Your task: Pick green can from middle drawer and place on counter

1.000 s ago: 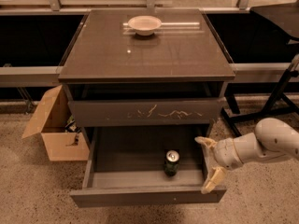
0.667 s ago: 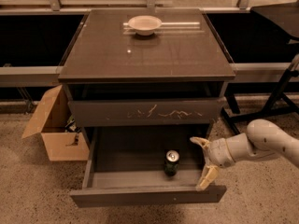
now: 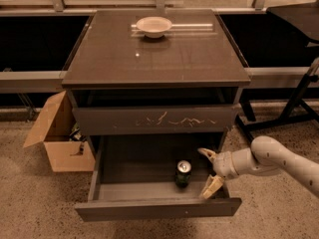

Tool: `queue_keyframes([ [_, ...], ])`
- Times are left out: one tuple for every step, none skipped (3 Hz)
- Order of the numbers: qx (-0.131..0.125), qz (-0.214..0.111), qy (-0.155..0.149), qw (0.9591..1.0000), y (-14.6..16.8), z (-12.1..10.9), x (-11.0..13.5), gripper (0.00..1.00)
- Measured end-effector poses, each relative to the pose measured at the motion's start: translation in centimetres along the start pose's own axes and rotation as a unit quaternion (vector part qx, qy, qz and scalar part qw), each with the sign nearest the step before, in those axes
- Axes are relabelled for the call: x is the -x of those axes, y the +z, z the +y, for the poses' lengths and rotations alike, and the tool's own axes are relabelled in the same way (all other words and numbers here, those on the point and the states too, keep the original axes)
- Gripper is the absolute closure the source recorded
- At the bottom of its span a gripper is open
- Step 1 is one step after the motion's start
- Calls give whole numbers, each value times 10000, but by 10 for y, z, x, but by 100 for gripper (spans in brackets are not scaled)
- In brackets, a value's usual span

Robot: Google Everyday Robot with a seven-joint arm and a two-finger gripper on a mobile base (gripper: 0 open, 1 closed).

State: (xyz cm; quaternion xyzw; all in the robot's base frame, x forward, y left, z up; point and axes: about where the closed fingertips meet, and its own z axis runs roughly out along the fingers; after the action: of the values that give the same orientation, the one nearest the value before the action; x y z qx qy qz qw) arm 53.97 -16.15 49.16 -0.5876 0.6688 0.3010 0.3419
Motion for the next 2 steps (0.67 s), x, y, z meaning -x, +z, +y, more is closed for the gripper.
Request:
queue_keyframes([
  [-112, -77, 94, 9999, 17, -11, -12, 0],
  [-287, -155, 155, 9993, 26, -26, -17, 0],
])
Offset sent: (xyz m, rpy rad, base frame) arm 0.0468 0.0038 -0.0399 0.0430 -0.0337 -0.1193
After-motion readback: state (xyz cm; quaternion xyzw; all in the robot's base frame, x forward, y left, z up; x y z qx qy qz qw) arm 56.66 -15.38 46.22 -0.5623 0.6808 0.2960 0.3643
